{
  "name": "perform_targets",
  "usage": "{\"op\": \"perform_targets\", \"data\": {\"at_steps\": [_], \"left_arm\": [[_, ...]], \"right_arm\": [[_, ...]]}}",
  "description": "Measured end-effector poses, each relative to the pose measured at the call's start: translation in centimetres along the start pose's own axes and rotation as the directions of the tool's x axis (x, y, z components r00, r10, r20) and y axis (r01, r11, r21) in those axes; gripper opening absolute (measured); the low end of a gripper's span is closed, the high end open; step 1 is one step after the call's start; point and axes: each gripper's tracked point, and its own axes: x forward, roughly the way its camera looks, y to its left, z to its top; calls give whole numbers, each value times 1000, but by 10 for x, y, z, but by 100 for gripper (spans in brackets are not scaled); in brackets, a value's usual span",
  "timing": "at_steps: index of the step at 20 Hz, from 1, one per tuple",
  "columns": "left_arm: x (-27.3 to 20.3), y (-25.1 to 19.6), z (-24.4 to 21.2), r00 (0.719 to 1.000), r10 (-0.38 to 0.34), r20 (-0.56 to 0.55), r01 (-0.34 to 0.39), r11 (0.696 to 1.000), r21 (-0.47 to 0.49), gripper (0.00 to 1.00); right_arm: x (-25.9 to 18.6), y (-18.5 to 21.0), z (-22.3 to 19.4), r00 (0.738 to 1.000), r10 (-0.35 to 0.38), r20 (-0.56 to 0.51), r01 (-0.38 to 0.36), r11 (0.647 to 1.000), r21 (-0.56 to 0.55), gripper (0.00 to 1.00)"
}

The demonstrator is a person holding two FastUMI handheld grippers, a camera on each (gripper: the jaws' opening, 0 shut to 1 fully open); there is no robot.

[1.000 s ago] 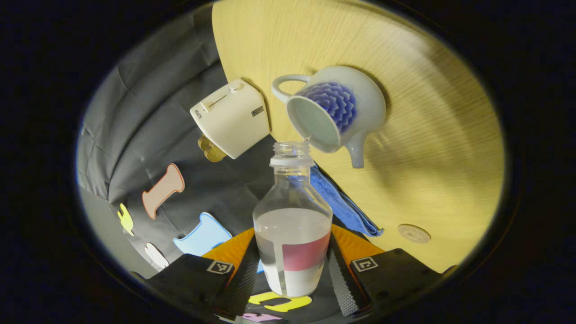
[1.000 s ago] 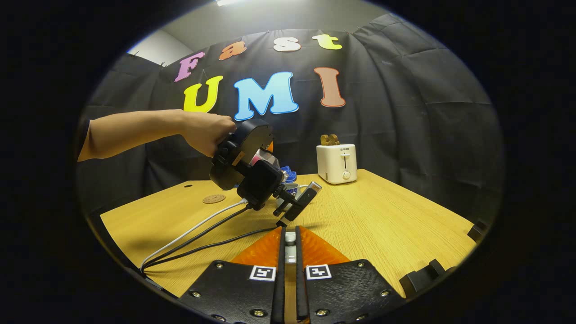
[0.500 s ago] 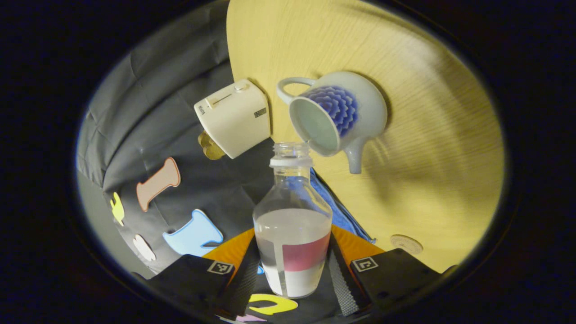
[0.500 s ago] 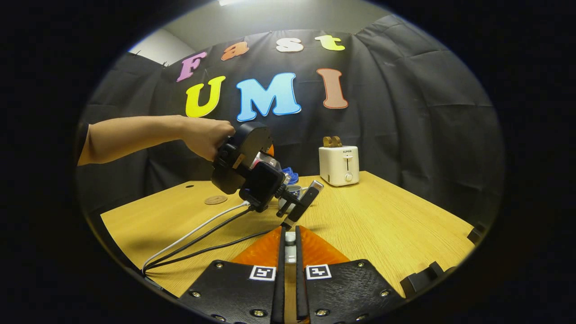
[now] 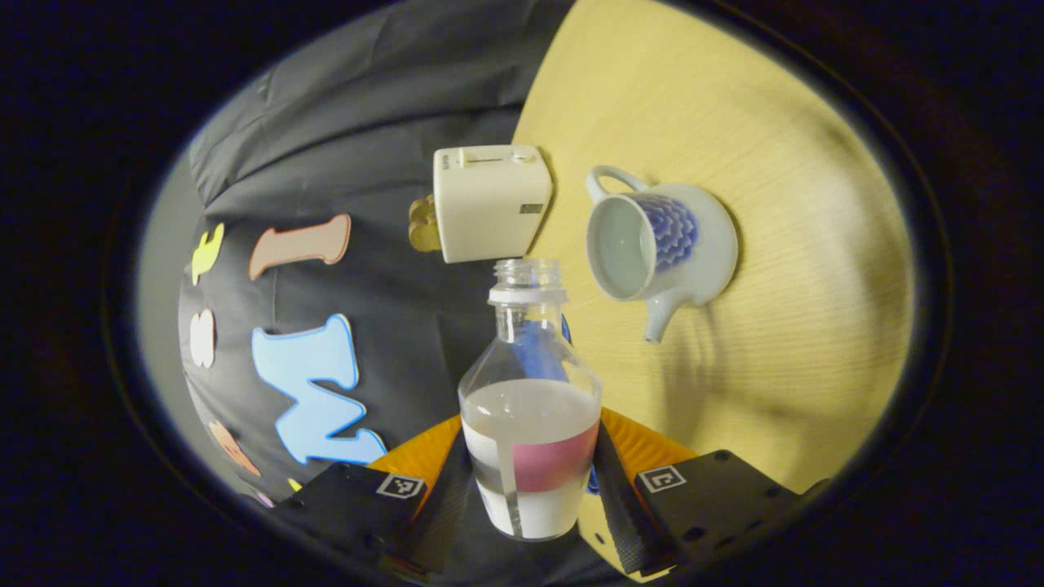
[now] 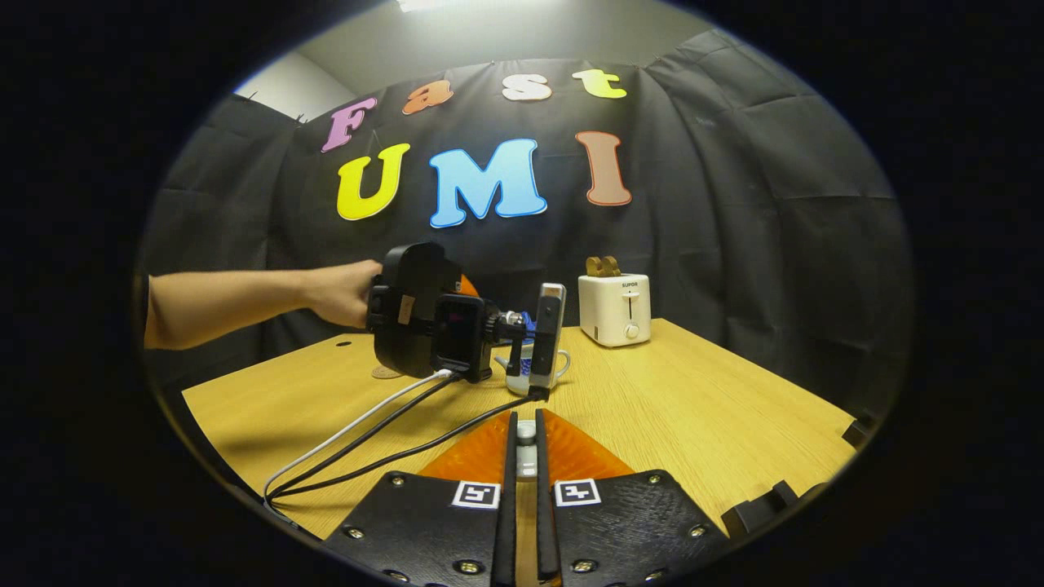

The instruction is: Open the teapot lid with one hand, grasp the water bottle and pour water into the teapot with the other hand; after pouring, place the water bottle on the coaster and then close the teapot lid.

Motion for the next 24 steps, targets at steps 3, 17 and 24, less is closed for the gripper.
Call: {"op": "perform_targets", "data": {"at_steps": [3,17,24], "left_arm": [[-13,-1,-14,999,32,22,-26,972,-233,88],[-75,27,-149,971,237,-17,-67,206,-976,87],[-50,27,-208,957,289,-35,-35,-6,-999,87]], "right_arm": [[7,5,5,1000,9,11,-9,1000,-26,10],[74,34,15,999,46,1,-46,998,-41,10],[82,39,9,998,60,-15,-60,998,-14,10]]}}
